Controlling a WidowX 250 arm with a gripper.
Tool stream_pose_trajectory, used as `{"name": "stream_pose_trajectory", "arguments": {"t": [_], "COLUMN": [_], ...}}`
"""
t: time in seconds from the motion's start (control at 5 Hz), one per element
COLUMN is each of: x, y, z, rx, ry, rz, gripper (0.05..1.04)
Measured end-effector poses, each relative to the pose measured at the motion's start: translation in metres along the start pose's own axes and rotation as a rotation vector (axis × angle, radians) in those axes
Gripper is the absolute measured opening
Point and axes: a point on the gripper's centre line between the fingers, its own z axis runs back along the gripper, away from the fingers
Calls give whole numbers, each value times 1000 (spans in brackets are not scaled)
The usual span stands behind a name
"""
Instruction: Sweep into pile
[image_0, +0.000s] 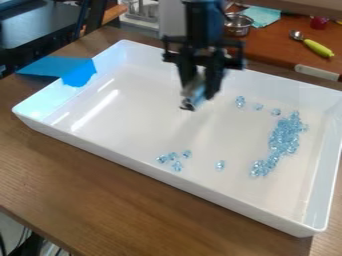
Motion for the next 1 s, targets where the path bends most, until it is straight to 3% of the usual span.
{"name": "stream_pose_trajectory", "arguments": {"t": [0.2, 0.6, 0.8, 1.0], "x": [-9, -8, -5, 14], "y": [35, 72, 76, 66], "z": [-4, -36, -52, -54], "rx": [11, 98, 134, 149], "ry": [-3, -24, 9, 15], "rz": [4, -18, -7, -6], "gripper": [379, 379, 379, 379]}}
